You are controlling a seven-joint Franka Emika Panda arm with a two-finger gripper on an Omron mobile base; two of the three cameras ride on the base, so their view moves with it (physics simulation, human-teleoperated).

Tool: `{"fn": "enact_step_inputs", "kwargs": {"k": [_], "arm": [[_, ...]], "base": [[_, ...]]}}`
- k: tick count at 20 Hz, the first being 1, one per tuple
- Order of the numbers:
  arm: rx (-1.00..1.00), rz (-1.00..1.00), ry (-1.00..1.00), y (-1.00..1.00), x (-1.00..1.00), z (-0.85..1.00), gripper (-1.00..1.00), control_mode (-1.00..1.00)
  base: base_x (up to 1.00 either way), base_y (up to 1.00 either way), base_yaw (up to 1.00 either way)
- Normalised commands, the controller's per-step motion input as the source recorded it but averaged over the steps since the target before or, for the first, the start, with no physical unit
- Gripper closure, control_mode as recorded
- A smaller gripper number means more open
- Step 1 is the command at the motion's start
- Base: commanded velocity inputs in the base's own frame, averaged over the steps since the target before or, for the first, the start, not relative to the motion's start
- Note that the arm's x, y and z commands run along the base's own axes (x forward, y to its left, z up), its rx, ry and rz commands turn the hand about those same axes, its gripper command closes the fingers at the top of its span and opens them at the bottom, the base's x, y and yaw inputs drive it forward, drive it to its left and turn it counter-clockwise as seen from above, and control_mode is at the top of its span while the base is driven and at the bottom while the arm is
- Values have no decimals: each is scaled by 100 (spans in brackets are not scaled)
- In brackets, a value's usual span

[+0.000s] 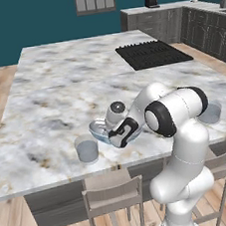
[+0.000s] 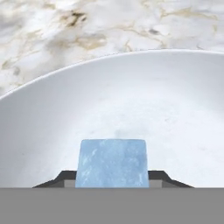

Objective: There are four ice cubes in the ice bowl. Place two ice cubes in each glass of water.

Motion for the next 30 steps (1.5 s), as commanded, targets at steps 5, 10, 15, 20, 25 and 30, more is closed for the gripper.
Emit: {"fn": "enact_step_inputs", "kwargs": {"k": [5, 10, 15, 20, 25, 30], "arm": [[6, -1, 0, -9, 0, 3, 100, -100], [6, 0, 5, -42, 0, 45, 100, -100], [4, 0, 8, -55, 0, 75, 100, -100], [0, 0, 7, -24, 0, 100, 100, -100], [0, -3, 3, -11, 13, 76, 100, -100], [0, -3, 12, -13, 21, 80, 100, -100]], "base": [[0, 0, 0], [0, 0, 0], [0, 0, 0], [0, 0, 0], [0, 0, 0], [0, 0, 0]]}}
